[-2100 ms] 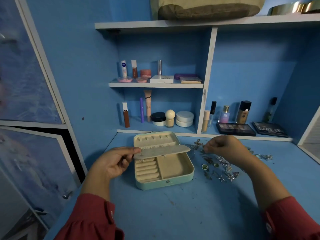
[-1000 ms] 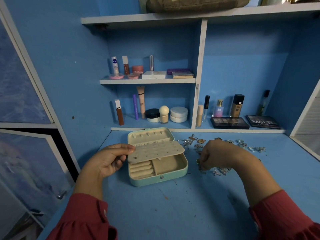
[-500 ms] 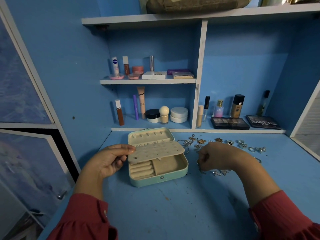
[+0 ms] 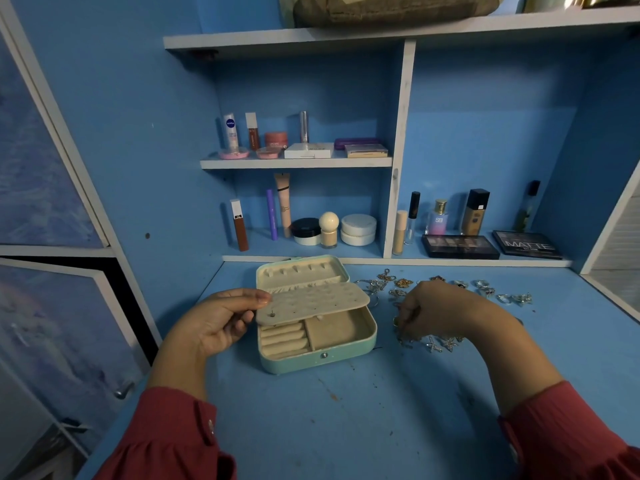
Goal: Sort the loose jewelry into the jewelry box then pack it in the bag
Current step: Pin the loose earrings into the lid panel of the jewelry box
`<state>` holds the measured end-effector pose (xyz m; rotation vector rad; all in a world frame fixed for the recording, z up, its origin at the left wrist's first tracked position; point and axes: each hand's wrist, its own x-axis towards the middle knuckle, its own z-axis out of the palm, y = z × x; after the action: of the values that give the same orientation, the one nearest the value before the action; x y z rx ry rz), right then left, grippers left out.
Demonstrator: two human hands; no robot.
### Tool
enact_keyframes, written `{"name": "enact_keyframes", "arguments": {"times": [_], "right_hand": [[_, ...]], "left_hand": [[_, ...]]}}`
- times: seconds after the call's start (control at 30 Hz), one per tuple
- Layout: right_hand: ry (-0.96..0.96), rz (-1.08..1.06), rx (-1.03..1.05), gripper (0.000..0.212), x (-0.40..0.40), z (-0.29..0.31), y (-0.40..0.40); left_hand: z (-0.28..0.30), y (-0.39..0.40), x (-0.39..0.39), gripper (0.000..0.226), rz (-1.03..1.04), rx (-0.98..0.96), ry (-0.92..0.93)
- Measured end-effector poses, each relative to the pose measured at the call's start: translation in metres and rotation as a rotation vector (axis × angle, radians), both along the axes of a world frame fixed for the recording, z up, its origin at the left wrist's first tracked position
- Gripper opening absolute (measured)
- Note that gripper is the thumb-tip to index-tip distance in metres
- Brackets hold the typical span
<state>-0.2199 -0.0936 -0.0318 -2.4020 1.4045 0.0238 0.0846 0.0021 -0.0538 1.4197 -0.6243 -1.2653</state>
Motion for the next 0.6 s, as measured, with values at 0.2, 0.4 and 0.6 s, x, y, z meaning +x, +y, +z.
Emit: {"name": "enact_keyframes", "arguments": {"times": [0.2, 0.4, 0.6], "right_hand": [[0.009, 0.0, -0.013, 0.008, -0.0005, 0.0006, -0.0001], [0.038, 0.009, 0.014, 0.011, 0.0018, -0.0004, -0.0011], [0.052, 0.002, 0.006, 0.013, 0.0038, -0.0012, -0.0011]], "left_hand": [[0.0001, 0.0001, 0.0007, 0.012, -0.008, 0.002, -0.002], [-0.0004, 0.0005, 0.0008, 0.013, -0.007, -0.002, -0.002], [-0.0003, 0.0002, 0.0015, 0.012, -0.014, -0.002, 0.004]]}}
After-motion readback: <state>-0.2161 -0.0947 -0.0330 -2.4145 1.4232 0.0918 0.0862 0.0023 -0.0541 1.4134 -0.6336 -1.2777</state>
